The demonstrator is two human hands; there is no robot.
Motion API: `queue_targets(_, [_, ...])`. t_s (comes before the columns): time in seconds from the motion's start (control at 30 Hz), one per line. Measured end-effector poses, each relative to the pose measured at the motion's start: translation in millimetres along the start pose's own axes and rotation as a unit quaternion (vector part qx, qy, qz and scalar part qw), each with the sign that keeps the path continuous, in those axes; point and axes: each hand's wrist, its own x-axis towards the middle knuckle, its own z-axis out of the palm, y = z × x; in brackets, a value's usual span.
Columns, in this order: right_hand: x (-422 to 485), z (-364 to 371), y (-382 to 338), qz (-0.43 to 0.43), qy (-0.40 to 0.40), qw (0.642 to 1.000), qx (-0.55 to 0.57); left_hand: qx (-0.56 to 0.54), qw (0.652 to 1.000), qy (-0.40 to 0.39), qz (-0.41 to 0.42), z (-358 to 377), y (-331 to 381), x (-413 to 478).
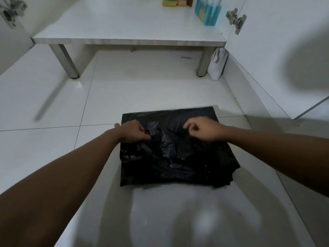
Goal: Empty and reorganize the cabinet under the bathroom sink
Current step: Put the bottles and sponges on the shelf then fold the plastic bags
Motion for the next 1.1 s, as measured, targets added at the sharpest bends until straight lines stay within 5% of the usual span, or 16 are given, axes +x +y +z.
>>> queue_targets(0.07, [-2.3,-10.1,19.4,0.082,0.129,0.988,0.031,-0.011,0.999,0.023,-0.042,-5.2,-6.0,3.9])
queue_targets(0.13, [-11.7,-15.5,40.5,0.2,0.157,0.967,0.032,-0.031,0.991,0.09,-0.097,-0.6,-15.6,6.8])
queue_targets(0.27, [-36.4,-8.8,57.3,0.387,-0.028,0.91,0.145,-0.126,0.973,0.11,-0.161,20.1,-22.3,2.2])
queue_targets(0.5, [-29.7,-2.6,50.0,0.373,0.032,0.888,0.267,-0.189,0.958,0.176,-0.127,23.3,-12.0,-8.6])
queue_targets(0.7, [-27.4,-14.3,53.2,0.343,-0.083,0.931,0.089,-0.205,0.935,0.203,-0.208,24.9,-24.6,4.8])
queue_targets(0.9, [2.0,-39.1,75.3,0.349,0.012,0.927,0.138,-0.404,0.858,0.157,-0.276,10.2,-34.5,26.2])
queue_targets(1.03, [40.5,-47.6,87.1,0.17,0.093,0.979,-0.061,-0.174,0.933,0.263,-0.172,-2.8,-28.0,44.2])
queue_targets(1.1, [62.6,-51.4,84.4,0.099,0.056,0.986,-0.122,-0.107,0.968,0.216,-0.068,-16.1,-19.9,56.6])
